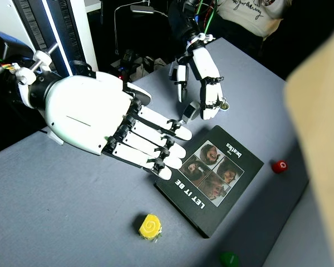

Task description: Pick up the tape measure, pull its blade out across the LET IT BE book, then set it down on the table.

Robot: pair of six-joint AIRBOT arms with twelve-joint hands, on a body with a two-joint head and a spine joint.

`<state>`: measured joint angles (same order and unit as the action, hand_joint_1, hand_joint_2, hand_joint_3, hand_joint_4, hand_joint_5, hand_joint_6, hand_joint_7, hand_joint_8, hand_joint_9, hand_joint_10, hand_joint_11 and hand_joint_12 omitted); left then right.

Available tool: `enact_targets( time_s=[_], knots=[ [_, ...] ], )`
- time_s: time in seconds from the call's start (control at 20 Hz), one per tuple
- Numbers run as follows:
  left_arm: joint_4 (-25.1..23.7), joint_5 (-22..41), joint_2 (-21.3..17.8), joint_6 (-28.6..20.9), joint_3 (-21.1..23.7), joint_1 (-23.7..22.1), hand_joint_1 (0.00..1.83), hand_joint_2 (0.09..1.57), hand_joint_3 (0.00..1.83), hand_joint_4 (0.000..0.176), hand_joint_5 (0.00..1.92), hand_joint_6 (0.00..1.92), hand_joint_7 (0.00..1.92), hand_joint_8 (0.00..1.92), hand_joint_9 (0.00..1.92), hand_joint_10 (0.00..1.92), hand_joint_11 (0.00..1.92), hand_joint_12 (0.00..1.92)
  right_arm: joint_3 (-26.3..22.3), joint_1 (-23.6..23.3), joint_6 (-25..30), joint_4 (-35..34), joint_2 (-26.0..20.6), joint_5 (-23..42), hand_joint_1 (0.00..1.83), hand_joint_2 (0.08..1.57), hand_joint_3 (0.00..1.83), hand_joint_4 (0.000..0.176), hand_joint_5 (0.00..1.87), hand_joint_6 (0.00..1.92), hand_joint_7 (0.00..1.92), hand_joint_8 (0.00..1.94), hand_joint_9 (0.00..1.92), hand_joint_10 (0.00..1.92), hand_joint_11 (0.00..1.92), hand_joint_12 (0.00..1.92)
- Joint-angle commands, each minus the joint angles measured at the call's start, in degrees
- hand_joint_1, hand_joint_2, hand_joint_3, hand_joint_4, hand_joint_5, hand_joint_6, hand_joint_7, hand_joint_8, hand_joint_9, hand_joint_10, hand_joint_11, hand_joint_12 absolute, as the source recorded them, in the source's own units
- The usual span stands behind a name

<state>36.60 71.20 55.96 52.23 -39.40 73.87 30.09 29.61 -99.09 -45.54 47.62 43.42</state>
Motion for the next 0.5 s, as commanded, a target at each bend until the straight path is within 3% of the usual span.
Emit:
enact_targets(
  time_s=[0.0,0.25,0.45],
  knots=[
    [-2.28,5.67,0.23,0.01,-0.14,-0.18,1.22,1.06,0.00,0.000,0.44,0.00,0.49,0.00,0.45,0.00,0.23,0.61,-0.45,-0.06,-0.48,3.53,0.03,7.02,0.14,1.15,0.00,0.086,0.16,0.00,0.22,0.00,0.17,0.00,0.00,0.69],
    [-1.99,5.84,0.92,1.56,-0.97,-0.01,1.24,1.06,0.00,0.000,0.46,0.01,0.50,0.00,0.45,0.00,0.23,0.60,-2.21,2.06,-4.14,3.50,1.34,12.51,0.15,1.15,0.00,0.086,0.17,0.00,0.21,0.00,0.16,0.00,0.00,0.68],
    [-1.91,5.87,1.66,2.11,-1.60,0.48,1.23,1.06,0.00,0.000,0.46,0.00,0.50,0.00,0.45,0.00,0.23,0.60,-3.00,2.38,-4.98,3.41,1.62,13.28,0.14,1.15,0.00,0.086,0.17,0.00,0.20,0.00,0.16,0.00,0.00,0.67]
  ],
)
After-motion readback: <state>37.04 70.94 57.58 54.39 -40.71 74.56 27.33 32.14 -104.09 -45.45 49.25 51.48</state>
